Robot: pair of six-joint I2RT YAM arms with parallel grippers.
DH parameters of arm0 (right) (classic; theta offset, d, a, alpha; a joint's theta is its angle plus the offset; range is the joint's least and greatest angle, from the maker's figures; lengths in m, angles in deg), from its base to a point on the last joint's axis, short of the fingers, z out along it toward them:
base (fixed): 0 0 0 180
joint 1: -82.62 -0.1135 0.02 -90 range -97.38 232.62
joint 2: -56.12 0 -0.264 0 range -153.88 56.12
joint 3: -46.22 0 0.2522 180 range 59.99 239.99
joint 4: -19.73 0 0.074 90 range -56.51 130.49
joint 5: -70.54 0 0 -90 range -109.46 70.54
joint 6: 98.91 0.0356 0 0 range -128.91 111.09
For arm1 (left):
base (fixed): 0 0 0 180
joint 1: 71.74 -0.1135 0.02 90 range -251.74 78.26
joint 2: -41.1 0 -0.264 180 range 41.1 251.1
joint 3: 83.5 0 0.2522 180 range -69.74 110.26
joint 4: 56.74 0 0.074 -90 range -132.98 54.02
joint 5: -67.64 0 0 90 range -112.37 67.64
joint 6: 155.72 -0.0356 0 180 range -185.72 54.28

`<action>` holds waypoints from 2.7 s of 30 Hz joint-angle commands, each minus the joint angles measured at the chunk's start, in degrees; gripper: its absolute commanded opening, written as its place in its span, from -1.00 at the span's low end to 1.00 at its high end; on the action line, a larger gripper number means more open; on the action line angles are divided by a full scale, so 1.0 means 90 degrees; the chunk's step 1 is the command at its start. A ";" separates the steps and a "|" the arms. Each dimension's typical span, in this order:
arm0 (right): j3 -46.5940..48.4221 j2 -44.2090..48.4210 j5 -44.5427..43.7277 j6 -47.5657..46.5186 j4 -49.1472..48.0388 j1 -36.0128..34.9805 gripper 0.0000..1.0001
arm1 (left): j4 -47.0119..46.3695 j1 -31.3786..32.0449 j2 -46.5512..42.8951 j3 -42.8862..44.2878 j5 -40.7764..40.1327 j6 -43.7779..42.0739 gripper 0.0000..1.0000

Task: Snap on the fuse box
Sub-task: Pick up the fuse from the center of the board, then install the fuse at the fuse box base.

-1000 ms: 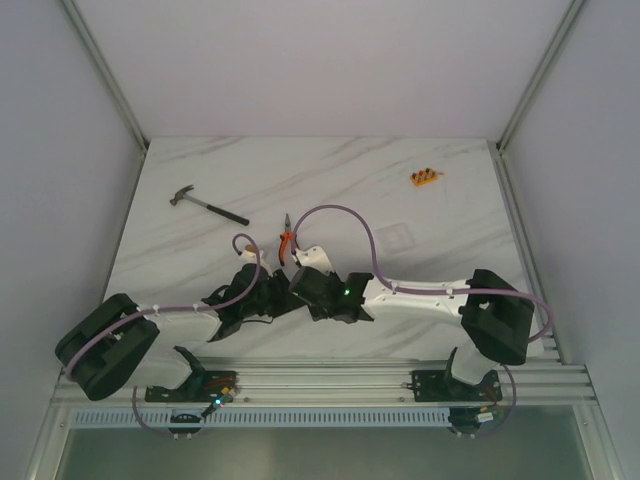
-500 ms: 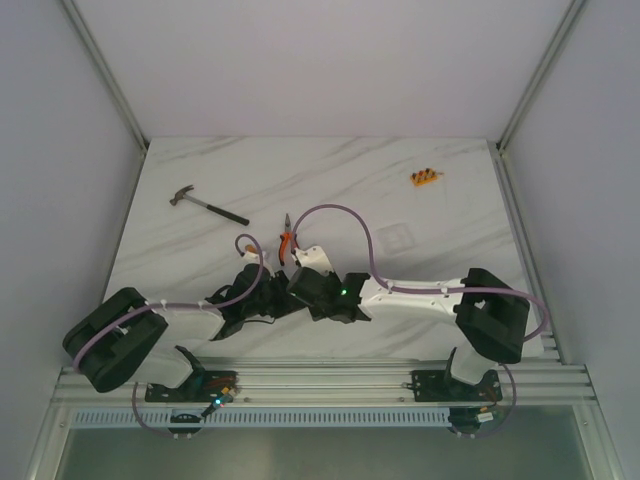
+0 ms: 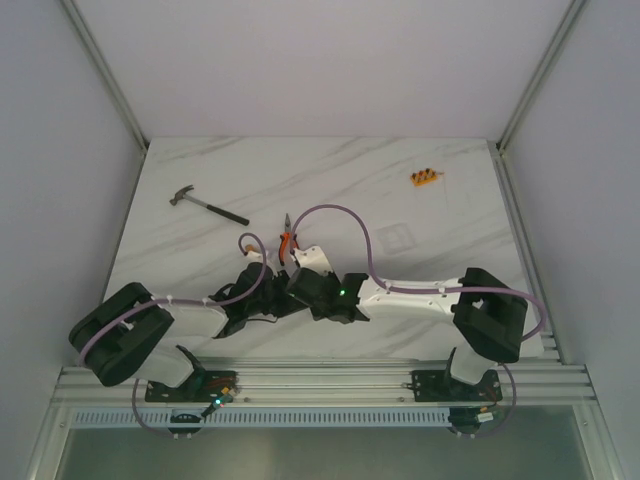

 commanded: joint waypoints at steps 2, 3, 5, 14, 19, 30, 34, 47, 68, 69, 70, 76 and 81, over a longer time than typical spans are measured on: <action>0.0177 -0.0114 -0.0255 0.0031 -0.0164 -0.0075 -1.00 | 0.0126 0.0048 0.0256 0.0072 0.0002 0.0078 -0.34; 0.0170 -0.0110 -0.0259 0.0028 -0.0164 -0.0075 -1.00 | 0.0139 0.0048 0.0255 0.0073 0.0003 0.0088 -0.34; 0.0153 -0.0117 -0.0262 0.0028 -0.0166 -0.0075 -1.00 | 0.0151 0.0046 0.0266 0.0075 -0.0003 0.0098 -0.36; 0.0182 -0.0318 -0.0372 0.0093 0.0158 -0.0094 -1.00 | 0.0271 0.0048 0.0205 0.0075 -0.0074 0.0138 -0.39; 0.0190 -0.0357 -0.0356 0.0210 0.0293 -0.0143 -1.00 | 0.0292 0.0048 0.0224 0.0065 -0.0082 0.0185 -0.41; 0.0261 -0.0451 0.0014 0.0777 0.0462 -0.0154 -0.73 | 0.0361 0.0053 0.0118 0.0008 -0.0185 0.0264 -0.47; 0.0286 -0.0346 0.0030 0.1080 0.0497 -0.0154 -0.49 | 0.0349 0.0054 0.0117 -0.0014 -0.0197 0.0286 -0.48; 0.0584 -0.0038 -0.0138 0.1236 0.0754 -0.0080 -0.33 | 0.0441 0.0055 -0.0211 -0.0102 -0.0326 0.0337 -0.50; 0.0656 -0.0126 0.1158 0.1186 0.0628 0.0619 -0.43 | 0.1024 0.0170 -0.0524 0.0068 -0.0551 0.0231 -0.28; 0.0656 -0.0133 0.1170 0.1181 0.0620 0.0630 -0.44 | 0.1024 0.0166 -0.0511 0.0074 -0.0541 0.0230 -0.28; 0.0656 -0.0153 0.1187 0.1180 0.0623 0.0639 -0.45 | 0.1026 0.0165 -0.0492 0.0086 -0.0531 0.0222 -0.27; 0.0636 -0.0247 0.1322 0.1197 0.0626 0.0686 -0.52 | 0.1026 0.0175 -0.0421 0.0130 -0.0489 0.0205 -0.26; 0.0646 -0.0345 0.1422 0.1168 0.0645 0.0696 -0.62 | 0.1027 0.0179 -0.0382 0.0157 -0.0470 0.0192 -0.27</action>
